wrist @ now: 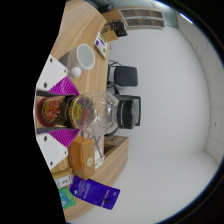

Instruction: Pour water

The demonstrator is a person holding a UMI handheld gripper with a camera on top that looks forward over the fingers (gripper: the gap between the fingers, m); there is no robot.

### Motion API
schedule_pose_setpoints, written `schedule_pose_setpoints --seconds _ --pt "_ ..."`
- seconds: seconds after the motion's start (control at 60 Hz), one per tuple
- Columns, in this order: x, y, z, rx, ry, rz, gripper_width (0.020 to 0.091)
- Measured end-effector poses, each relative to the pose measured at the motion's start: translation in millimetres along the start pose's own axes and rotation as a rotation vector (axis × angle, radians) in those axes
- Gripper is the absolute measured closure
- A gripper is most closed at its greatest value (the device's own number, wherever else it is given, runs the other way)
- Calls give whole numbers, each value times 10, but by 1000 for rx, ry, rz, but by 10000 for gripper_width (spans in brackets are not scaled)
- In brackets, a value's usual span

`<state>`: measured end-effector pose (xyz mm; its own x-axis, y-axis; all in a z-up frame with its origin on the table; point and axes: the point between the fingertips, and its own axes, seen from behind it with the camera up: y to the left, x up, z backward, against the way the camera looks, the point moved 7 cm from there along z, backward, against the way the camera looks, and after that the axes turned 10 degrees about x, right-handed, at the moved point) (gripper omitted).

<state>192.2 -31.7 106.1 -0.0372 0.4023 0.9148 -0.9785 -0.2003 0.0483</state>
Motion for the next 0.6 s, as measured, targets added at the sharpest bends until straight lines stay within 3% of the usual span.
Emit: schedule_pose_setpoints --seconds 0.1,0.167,0.25,0.283,0.35,0.6 --pt "-7 18 -3 -10 -15 23 588" --pt "-44 11 1 -12 20 5 506" --pt "-92 51 89 -3 77 -46 231" --pt "-86 57 154 -10 86 -57 272" --pt "-61 68 315 -48 103 -60 235" --pt "100 587 1399 -107 171 -95 248"
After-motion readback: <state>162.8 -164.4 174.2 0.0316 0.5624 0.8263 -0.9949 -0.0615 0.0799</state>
